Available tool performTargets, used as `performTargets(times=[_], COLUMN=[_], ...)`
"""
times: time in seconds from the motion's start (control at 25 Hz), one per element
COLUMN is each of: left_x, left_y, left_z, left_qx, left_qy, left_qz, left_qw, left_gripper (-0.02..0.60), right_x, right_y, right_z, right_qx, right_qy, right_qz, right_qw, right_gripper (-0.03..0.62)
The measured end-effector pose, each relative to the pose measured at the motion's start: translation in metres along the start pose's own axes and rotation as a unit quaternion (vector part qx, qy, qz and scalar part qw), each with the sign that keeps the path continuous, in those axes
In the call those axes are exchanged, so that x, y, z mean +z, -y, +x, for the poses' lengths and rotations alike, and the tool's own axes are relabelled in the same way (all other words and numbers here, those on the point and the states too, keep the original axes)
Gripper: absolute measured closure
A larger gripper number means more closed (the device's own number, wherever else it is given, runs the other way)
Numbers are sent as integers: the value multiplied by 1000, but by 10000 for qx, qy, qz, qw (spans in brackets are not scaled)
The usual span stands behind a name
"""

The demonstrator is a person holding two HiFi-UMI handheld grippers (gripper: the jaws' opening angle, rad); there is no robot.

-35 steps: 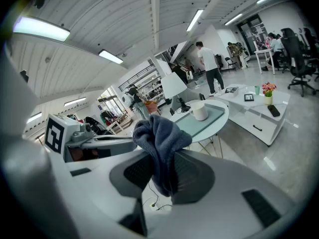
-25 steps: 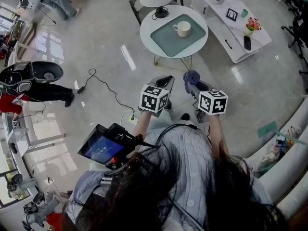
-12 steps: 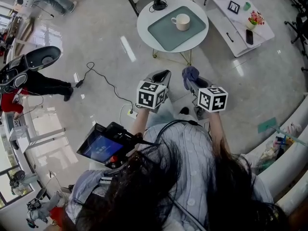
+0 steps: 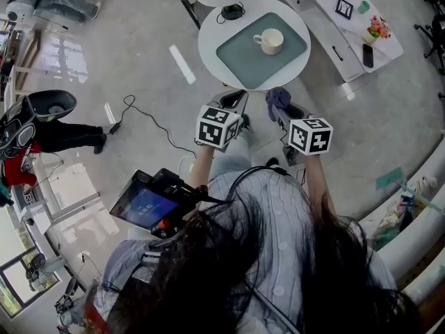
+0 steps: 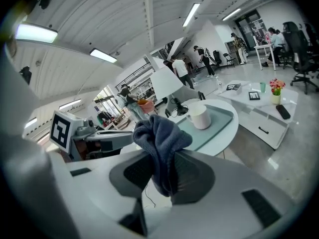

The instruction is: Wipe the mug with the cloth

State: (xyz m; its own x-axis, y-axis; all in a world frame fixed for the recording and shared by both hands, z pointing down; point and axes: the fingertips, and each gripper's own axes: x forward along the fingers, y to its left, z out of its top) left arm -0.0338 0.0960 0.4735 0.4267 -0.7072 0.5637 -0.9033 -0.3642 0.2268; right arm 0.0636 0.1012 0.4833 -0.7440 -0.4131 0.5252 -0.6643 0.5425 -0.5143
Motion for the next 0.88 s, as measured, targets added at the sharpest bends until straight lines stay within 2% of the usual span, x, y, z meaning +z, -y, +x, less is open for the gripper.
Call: performTargets(times=[0.2,0.44,0.72,0.88], left_x=[27,42,47,46], left_y=[-34,-66,-91,-105], left_z=[25,48,74,98], left_qx=[-218,-486,-792,-978], left_qy=[-92,-337,-588,-724], left_qz=[254,481,963,1346], left_qw=[9994,9971,9905,9834], left_gripper=[554,554,554,554], right_x=[31,52,58,59], right_y=[4,9,14,22], right_z=[40,79,104,116], right_qx=[-83,-246,-508,-675], right_qy=[-10,-142,-165,-176], right_qz=[87,197,338,429], right_qw=[9999,9994,9980,9966], right_gripper=[496,496,496,496])
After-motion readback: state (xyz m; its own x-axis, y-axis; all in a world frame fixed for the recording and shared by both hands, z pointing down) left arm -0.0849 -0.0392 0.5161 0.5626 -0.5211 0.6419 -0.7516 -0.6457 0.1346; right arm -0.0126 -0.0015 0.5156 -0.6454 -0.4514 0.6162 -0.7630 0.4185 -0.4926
